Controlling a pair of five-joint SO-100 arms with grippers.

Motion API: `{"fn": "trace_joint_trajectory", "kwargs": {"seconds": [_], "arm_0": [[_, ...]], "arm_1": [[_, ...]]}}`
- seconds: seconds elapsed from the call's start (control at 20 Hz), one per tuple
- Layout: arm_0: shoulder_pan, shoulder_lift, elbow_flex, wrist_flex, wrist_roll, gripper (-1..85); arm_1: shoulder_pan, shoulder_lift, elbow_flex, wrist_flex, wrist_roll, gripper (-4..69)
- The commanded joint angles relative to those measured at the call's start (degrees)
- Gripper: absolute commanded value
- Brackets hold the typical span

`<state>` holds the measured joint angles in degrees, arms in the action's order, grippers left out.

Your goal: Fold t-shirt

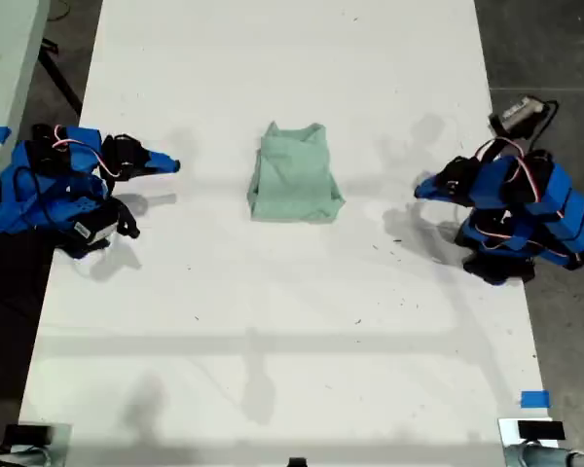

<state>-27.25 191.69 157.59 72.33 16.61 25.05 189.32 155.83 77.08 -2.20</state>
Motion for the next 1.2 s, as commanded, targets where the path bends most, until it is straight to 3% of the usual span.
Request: {"fn": "trace_joint_trajectory", "kwargs": {"seconds": [0.0,0.2,0.25,0.35,0.5,1.15], "arm_0": [[2.4,4.5,5.2,0.5,-3.6,0.0],[6.8,4.5,15.1,-5.9,-4.6,2.1],[7.5,4.0,15.7,-1.8,-7.4,2.5],[7.5,4.1,15.9,5.4,-6.2,1.6],[7.7,4.2,15.8,5.5,-6.2,2.1],[7.5,4.2,15.8,5.5,-6.2,2.1]], "arm_1": [[-3.5,7.0,10.8,-3.9,8.1,-0.9],[-5.2,5.4,20.0,-8.0,15.6,1.3],[-4.7,6.8,20.0,-8.3,13.1,2.2],[-3.3,6.8,20.0,-8.0,3.7,2.5],[-3.1,6.9,19.8,-7.6,-32.0,2.4],[-3.5,6.9,19.8,-7.5,-30.4,1.7]]}}
